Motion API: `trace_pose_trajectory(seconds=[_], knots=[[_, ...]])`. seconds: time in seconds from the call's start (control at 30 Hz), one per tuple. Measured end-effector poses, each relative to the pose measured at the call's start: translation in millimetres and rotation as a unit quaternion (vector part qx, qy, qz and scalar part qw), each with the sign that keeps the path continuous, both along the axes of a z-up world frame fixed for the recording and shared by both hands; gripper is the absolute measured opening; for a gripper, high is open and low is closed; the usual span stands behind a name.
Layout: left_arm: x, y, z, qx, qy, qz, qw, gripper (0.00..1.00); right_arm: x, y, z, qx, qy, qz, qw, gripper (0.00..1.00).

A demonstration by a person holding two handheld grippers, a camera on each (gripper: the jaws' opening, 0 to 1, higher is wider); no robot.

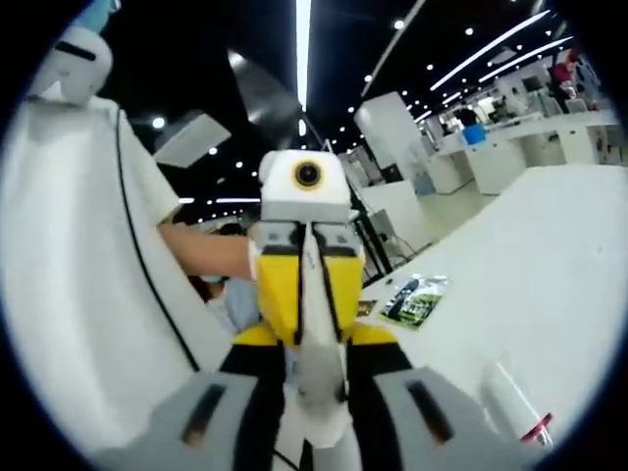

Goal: Arrange the skincare products in the storage area until every visible bottle or jar stands upright without overlapping.

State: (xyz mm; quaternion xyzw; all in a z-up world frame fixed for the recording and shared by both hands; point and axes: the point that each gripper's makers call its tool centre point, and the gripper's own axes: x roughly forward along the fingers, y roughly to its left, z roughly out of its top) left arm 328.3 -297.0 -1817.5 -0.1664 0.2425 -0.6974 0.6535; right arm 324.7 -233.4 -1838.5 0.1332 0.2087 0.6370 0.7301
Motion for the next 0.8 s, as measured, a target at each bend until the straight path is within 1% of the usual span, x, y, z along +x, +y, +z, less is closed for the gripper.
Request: trace_pose_trajectory(seconds=[0.07,0.13,0.17,0.27,0.3,0.5,0.53,0.67,0.8], knots=[[-0.1,1.1,-0.7,-0.001,0.002,0.000,1.0000,0.02,0.1,1.9,-0.3,-0.003,-0.001,0.001,1.0000,0.26],[1.8,5.3,-2.1,-0.001,0.004,0.011,0.9999,0.02,-1.7,5.6,-4.7,-0.022,-0.014,0.010,0.9996,0.28],[3.2,6.4,-2.6,0.000,0.002,0.018,0.9998,0.02,-1.9,6.7,-5.5,-0.025,-0.016,0.010,0.9995,0.30],[3.7,12.8,-4.7,0.000,0.000,0.035,0.9994,0.02,-4.1,9.5,-7.9,-0.031,-0.017,0.014,0.9993,0.35],[3.7,14.9,-5.6,0.000,0.001,0.039,0.9992,0.02,-5.9,11.1,-11.1,-0.038,-0.015,0.019,0.9990,0.35],[4.5,26.8,-12.0,0.004,0.002,0.063,0.9980,0.02,-9.6,14.5,-16.6,-0.053,-0.010,0.033,0.9980,0.39],[6.0,30.9,-14.8,0.006,0.001,0.073,0.9973,0.02,-10.4,15.3,-18.8,-0.063,-0.012,0.039,0.9972,0.39],[8.2,38.4,-19.0,0.009,-0.004,0.089,0.9960,0.02,-10.5,15.8,-24.1,-0.089,-0.020,0.049,0.9947,0.40],[12.6,45.3,-26.0,0.017,-0.013,0.107,0.9940,0.02,-8.6,12.9,-27.9,-0.118,-0.036,0.059,0.9906,0.40]])
